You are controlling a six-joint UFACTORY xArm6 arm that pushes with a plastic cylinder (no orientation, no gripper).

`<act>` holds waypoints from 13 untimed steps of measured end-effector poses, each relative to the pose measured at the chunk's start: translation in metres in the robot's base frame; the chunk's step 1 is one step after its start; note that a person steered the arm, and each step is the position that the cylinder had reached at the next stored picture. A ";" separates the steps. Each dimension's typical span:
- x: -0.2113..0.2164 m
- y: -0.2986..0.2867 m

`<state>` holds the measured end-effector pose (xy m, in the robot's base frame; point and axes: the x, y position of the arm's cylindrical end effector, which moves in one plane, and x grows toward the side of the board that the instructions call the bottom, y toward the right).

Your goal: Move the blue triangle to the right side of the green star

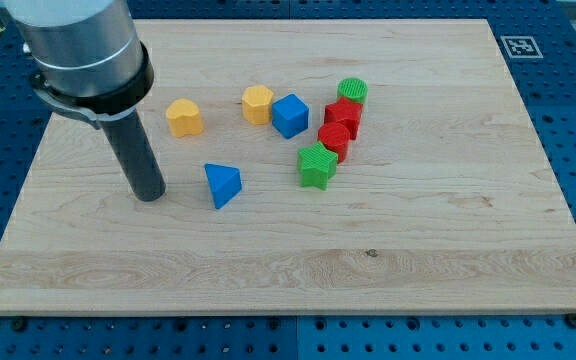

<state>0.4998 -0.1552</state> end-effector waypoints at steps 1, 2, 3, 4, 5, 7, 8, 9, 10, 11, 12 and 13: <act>-0.017 -0.003; -0.018 0.030; -0.002 0.044; 0.019 0.048; 0.013 0.050; -0.014 0.054; -0.016 0.067; -0.015 0.085; -0.018 0.091; -0.041 0.091; -0.015 0.118; 0.000 0.125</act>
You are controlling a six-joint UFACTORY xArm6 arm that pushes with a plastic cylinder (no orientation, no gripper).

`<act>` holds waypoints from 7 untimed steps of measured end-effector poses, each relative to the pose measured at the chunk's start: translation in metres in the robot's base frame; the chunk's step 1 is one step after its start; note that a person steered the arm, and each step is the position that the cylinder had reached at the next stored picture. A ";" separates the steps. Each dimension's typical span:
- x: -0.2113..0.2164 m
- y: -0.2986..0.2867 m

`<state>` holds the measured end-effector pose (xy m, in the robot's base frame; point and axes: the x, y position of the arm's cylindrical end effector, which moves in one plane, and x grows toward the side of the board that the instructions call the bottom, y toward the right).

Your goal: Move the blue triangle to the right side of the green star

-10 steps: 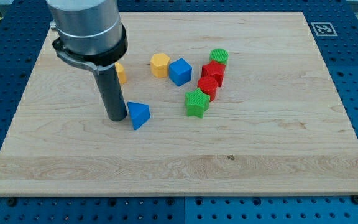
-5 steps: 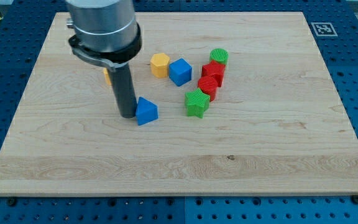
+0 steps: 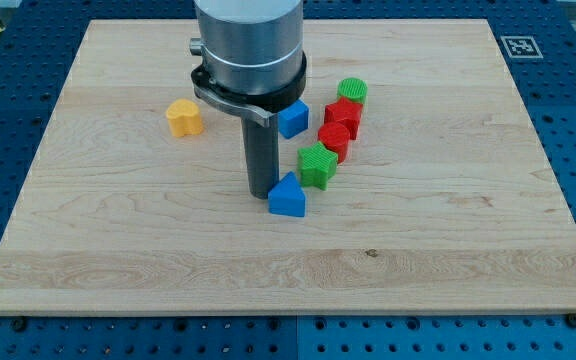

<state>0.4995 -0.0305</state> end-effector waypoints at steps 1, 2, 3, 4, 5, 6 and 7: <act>0.013 0.009; 0.034 0.021; 0.052 0.021; 0.057 0.031; 0.057 0.061; 0.057 0.075; 0.057 0.077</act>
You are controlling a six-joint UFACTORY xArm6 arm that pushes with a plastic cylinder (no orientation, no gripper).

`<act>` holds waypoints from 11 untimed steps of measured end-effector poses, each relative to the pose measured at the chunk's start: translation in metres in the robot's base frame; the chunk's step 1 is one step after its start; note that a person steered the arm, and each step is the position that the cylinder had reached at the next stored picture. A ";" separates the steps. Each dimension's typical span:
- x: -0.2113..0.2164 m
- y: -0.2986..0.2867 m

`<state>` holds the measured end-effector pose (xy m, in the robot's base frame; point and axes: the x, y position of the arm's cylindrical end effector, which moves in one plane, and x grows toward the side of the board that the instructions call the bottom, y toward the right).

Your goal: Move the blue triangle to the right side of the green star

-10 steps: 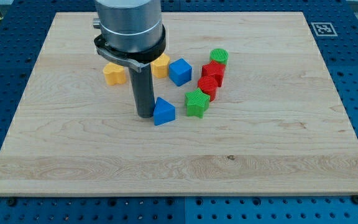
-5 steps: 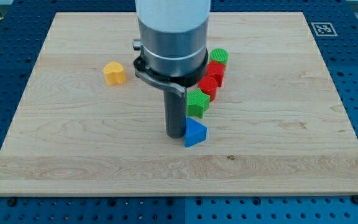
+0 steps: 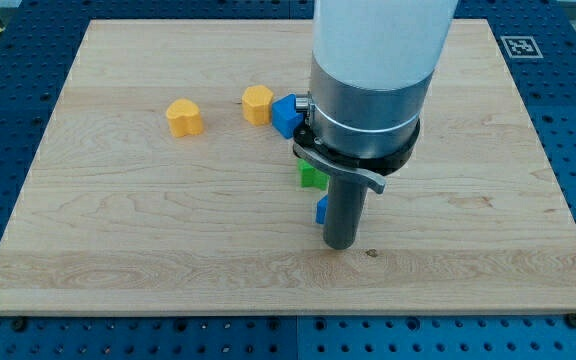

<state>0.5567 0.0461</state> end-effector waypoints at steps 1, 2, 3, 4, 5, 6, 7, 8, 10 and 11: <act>-0.002 0.000; -0.002 -0.015; -0.011 -0.035; -0.018 -0.035; -0.018 -0.013; -0.018 0.006; -0.021 0.007; -0.037 0.008; -0.004 0.025; 0.010 0.033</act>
